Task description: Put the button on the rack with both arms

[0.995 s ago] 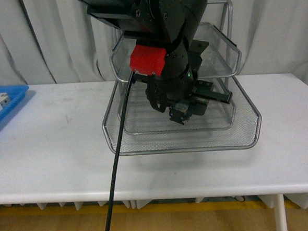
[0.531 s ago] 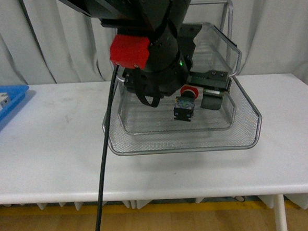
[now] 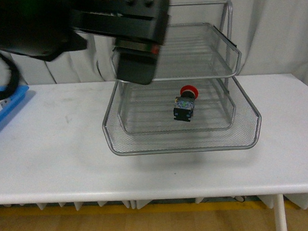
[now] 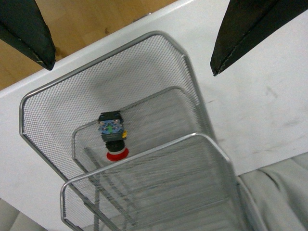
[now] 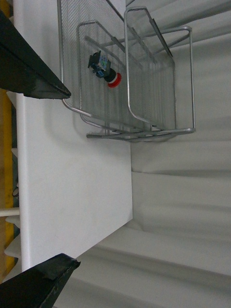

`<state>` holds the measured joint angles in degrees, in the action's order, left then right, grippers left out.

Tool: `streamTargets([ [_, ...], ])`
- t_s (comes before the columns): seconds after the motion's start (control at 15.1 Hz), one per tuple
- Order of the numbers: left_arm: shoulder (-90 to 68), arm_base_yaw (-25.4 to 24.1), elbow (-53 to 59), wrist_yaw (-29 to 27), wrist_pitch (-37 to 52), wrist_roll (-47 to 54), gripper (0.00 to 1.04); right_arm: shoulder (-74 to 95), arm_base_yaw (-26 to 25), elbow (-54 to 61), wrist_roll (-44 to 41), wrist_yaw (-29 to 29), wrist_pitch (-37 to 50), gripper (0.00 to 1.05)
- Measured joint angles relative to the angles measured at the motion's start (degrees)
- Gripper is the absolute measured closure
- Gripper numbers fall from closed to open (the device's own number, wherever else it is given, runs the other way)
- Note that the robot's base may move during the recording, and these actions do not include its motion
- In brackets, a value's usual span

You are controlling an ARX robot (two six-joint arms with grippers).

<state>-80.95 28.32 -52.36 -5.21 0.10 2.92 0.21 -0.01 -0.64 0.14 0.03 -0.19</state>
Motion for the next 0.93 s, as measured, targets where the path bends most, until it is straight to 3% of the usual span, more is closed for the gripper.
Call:
streamTargets([
  [0.13,11.98,-3.69,8.85,-1.44,-0.52,0.98,0.07,0.0,0.0,0.0,0.0,0.0,-0.02,0.06],
  [0.2,22.36,-9.31,24.79,-11.34,25.88,-1.42,0.3,0.0,0.0,0.0,0.02,0.0,-0.02,0.06],
  [0.27,25.68,-12.02,29.4,-11.47,30.8,-1.7,0.39,0.0,0.0,0.0,0.0,0.04,-0.02,0.06],
  [0.4,29.7,-14.53,34.32,-9.57,33.9,-2.51,0.56,0.0,0.0,0.0,0.0,-0.04,0.0,0.06],
  [0.66,38.38,-19.89,42.58,-3.52,32.81,-2.62,1.03,0.0,0.0,0.0,0.0,-0.02,-0.02,0.06],
  [0.93,45.62,-23.34,46.8,0.61,29.14,-2.75,1.03,0.0,0.0,0.0,0.0,0.0,-0.02,0.06],
])
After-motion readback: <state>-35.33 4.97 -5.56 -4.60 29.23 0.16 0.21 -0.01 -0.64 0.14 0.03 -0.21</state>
